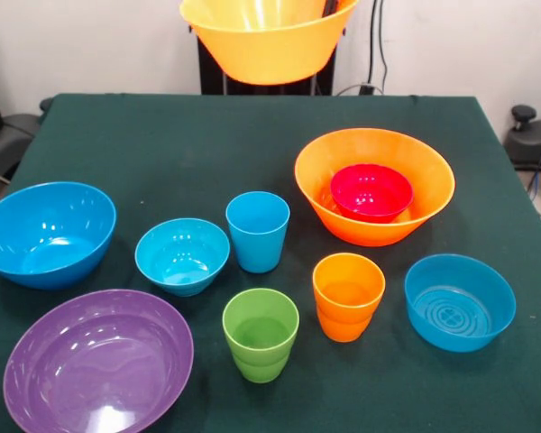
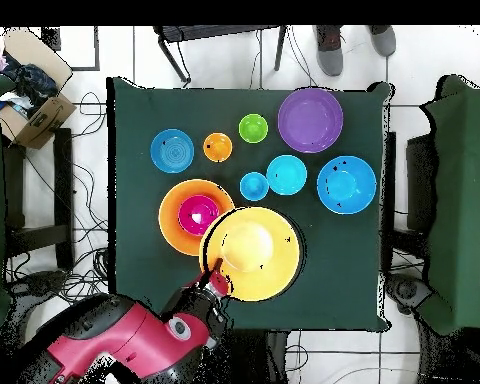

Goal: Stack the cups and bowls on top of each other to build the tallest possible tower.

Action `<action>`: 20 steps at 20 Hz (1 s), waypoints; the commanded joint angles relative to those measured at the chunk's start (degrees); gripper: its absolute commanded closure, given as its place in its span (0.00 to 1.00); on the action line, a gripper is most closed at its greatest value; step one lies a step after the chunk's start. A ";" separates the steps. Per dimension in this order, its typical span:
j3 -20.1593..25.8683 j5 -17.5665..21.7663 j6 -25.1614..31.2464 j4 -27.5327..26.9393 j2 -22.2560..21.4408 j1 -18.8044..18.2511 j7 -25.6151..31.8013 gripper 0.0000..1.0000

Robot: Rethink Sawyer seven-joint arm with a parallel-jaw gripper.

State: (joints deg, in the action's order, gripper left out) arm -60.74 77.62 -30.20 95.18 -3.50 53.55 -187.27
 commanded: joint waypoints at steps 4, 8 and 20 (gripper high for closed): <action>10.69 2.57 3.72 -8.80 4.07 1.69 -23.62 1.00; 11.21 1.78 6.62 -10.31 5.75 1.62 -27.98 1.00; 15.38 -1.88 14.00 -12.48 5.72 0.05 -29.88 1.00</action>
State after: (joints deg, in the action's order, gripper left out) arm -57.82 78.12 -23.02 89.52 1.36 54.94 -201.87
